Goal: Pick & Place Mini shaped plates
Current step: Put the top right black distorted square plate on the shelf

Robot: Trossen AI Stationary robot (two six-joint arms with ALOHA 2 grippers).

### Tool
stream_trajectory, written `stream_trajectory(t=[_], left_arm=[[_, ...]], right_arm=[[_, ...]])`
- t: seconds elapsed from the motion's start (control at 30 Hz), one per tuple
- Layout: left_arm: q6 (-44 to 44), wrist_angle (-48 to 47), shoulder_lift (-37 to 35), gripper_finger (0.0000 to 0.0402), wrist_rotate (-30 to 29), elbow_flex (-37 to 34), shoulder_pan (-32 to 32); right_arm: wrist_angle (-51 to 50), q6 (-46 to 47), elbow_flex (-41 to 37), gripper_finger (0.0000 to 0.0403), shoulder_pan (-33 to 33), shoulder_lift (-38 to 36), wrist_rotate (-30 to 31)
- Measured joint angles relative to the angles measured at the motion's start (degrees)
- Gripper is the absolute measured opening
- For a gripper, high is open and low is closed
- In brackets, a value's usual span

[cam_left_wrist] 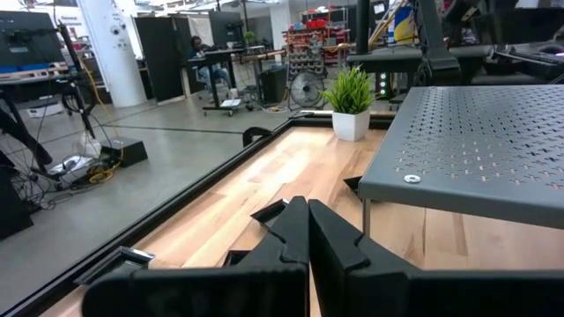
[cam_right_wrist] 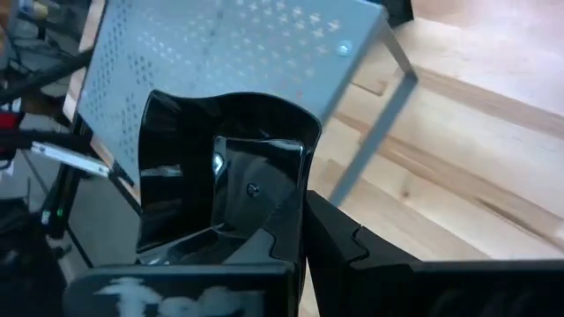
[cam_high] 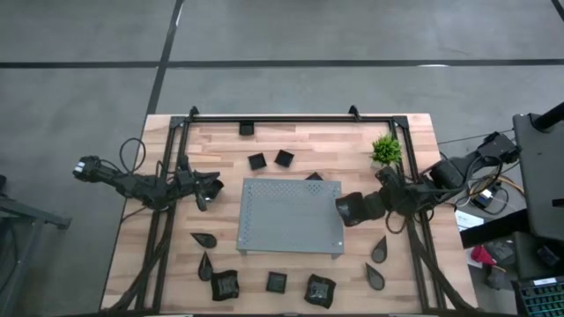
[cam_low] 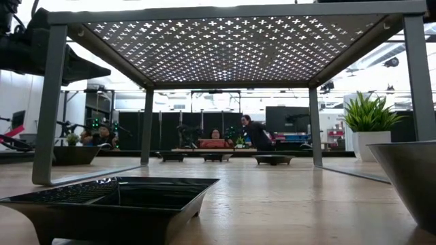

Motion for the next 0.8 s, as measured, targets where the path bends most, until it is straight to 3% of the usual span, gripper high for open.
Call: stream_trajectory(t=[0.43,0.8], left_arm=[[-0.02,0.01,0.0,0.0,0.0,0.0,0.02],[-0.02,0.0,0.01,0.0,-0.01,0.0,0.0]], right_arm=[[6.2,1.42,2.79,0.0008,-5.86,9.99,0.9],[12.05,2.11,-2.03,0.0008,-8.98,10.47,-1.71]])
